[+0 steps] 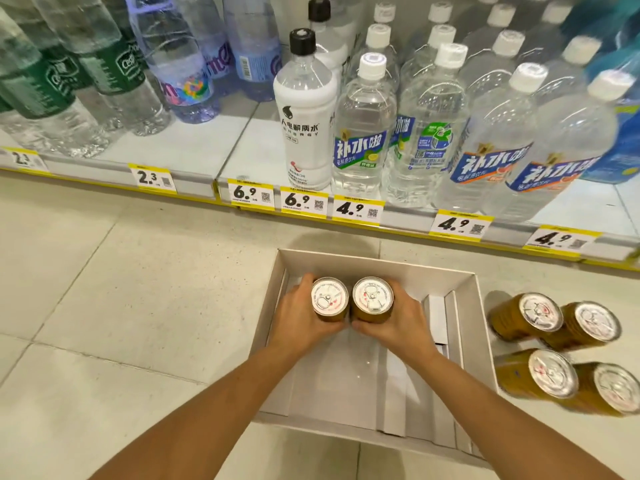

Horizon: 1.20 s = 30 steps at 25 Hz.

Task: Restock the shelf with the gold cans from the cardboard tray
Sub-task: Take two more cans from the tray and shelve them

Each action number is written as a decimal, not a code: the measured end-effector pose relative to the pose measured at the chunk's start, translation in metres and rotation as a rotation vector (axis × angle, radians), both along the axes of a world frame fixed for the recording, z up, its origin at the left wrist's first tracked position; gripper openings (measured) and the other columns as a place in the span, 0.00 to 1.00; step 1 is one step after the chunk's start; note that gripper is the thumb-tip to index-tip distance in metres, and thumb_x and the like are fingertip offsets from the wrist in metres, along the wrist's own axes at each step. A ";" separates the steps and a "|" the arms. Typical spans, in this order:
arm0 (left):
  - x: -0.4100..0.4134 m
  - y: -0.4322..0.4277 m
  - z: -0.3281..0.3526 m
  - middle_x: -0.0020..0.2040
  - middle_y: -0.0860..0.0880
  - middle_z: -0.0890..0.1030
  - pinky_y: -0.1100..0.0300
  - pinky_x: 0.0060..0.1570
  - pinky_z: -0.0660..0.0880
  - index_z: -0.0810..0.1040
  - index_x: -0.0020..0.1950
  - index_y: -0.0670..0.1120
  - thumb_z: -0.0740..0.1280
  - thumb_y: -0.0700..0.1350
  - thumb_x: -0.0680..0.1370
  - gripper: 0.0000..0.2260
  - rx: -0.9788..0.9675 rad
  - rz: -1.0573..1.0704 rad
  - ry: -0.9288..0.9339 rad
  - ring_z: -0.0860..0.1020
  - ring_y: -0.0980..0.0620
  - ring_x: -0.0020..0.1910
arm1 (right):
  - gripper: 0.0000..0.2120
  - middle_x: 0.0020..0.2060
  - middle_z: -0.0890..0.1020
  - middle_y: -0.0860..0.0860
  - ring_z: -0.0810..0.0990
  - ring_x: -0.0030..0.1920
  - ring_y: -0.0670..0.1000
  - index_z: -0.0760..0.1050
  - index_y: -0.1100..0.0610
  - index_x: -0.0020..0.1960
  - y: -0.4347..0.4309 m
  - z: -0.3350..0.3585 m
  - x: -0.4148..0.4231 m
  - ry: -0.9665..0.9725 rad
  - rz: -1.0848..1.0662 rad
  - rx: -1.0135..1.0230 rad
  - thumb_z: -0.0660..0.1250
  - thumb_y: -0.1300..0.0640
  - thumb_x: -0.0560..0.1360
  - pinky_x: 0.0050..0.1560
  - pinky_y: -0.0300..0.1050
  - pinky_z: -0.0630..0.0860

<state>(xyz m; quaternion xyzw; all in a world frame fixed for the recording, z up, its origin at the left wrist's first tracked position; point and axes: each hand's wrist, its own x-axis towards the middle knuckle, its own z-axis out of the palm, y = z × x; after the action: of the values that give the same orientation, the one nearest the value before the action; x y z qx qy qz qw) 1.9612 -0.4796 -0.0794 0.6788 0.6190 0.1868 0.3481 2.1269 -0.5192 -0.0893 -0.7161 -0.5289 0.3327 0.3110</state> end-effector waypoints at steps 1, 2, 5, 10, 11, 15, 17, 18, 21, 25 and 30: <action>-0.002 -0.002 0.017 0.49 0.50 0.82 0.60 0.43 0.74 0.72 0.53 0.46 0.78 0.50 0.60 0.27 -0.012 -0.001 -0.016 0.80 0.50 0.49 | 0.33 0.50 0.83 0.49 0.81 0.52 0.51 0.73 0.53 0.56 -0.002 0.016 0.002 0.014 0.007 0.002 0.80 0.49 0.55 0.50 0.44 0.77; -0.004 -0.003 0.038 0.49 0.50 0.81 0.58 0.43 0.76 0.72 0.53 0.48 0.78 0.50 0.59 0.27 -0.027 0.005 -0.042 0.80 0.50 0.48 | 0.32 0.49 0.83 0.48 0.81 0.51 0.50 0.73 0.54 0.56 -0.004 0.037 0.004 0.022 0.015 0.000 0.81 0.50 0.55 0.48 0.39 0.77; -0.011 -0.006 0.117 0.46 0.51 0.81 0.60 0.43 0.77 0.73 0.50 0.50 0.80 0.46 0.55 0.27 -0.081 0.035 -0.171 0.80 0.55 0.45 | 0.30 0.45 0.81 0.46 0.79 0.48 0.47 0.73 0.55 0.54 -0.010 0.119 0.007 0.037 0.036 -0.009 0.81 0.52 0.56 0.42 0.27 0.70; -0.021 -0.006 0.314 0.44 0.57 0.82 0.78 0.40 0.72 0.75 0.52 0.51 0.81 0.42 0.56 0.28 -0.128 -0.039 -0.332 0.77 0.71 0.39 | 0.28 0.45 0.81 0.42 0.79 0.44 0.35 0.73 0.53 0.55 -0.016 0.317 0.006 0.172 0.068 0.045 0.81 0.57 0.59 0.45 0.26 0.72; -0.022 -0.009 0.359 0.45 0.56 0.82 0.77 0.42 0.73 0.75 0.52 0.52 0.81 0.43 0.56 0.27 -0.119 -0.057 -0.350 0.78 0.70 0.40 | 0.27 0.45 0.80 0.41 0.79 0.44 0.33 0.72 0.53 0.54 -0.018 0.360 0.006 0.188 0.075 0.064 0.80 0.57 0.59 0.46 0.27 0.73; -0.022 -0.021 0.525 0.46 0.56 0.81 0.76 0.41 0.74 0.74 0.49 0.56 0.80 0.39 0.60 0.24 -0.065 -0.066 -0.425 0.79 0.68 0.42 | 0.26 0.46 0.81 0.43 0.80 0.47 0.43 0.72 0.52 0.56 -0.028 0.530 0.005 0.175 0.052 0.138 0.79 0.55 0.62 0.51 0.35 0.75; -0.020 -0.026 0.612 0.45 0.60 0.79 0.78 0.38 0.74 0.73 0.51 0.55 0.79 0.39 0.62 0.24 -0.033 -0.089 -0.458 0.78 0.67 0.42 | 0.28 0.47 0.80 0.45 0.79 0.51 0.47 0.72 0.53 0.58 -0.034 0.618 0.010 0.118 0.031 0.155 0.79 0.52 0.61 0.52 0.40 0.74; -0.019 -0.026 0.655 0.45 0.61 0.78 0.79 0.38 0.73 0.72 0.53 0.54 0.79 0.38 0.63 0.25 -0.009 -0.096 -0.472 0.77 0.69 0.42 | 0.28 0.48 0.79 0.45 0.78 0.51 0.47 0.72 0.52 0.58 -0.036 0.663 0.013 0.098 0.029 0.179 0.79 0.52 0.61 0.51 0.37 0.74; -0.016 -0.025 0.771 0.45 0.56 0.81 0.78 0.39 0.73 0.74 0.54 0.50 0.80 0.40 0.60 0.26 0.072 -0.145 -0.506 0.78 0.74 0.38 | 0.29 0.49 0.79 0.46 0.77 0.49 0.44 0.72 0.55 0.61 -0.041 0.781 0.025 0.087 0.021 0.246 0.78 0.58 0.63 0.42 0.18 0.68; -0.010 -0.029 0.891 0.48 0.56 0.82 0.72 0.44 0.76 0.75 0.52 0.54 0.79 0.46 0.62 0.23 0.132 -0.180 -0.528 0.79 0.66 0.44 | 0.28 0.51 0.82 0.48 0.81 0.51 0.45 0.73 0.52 0.58 -0.052 0.908 0.038 0.054 0.011 0.324 0.79 0.57 0.62 0.50 0.28 0.75; 0.013 -0.028 1.009 0.47 0.57 0.77 0.62 0.49 0.71 0.70 0.56 0.50 0.78 0.48 0.64 0.26 0.307 -0.239 -0.526 0.77 0.58 0.47 | 0.24 0.46 0.81 0.47 0.80 0.47 0.46 0.72 0.50 0.53 -0.064 1.022 0.050 -0.028 -0.048 0.460 0.79 0.53 0.61 0.46 0.26 0.73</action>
<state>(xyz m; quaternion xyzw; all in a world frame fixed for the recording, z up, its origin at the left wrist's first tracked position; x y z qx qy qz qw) 1.9737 -0.5078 0.9299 0.7196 0.3887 0.4046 0.4091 2.1767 -0.5832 0.9322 -0.6433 -0.5780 0.1859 0.4664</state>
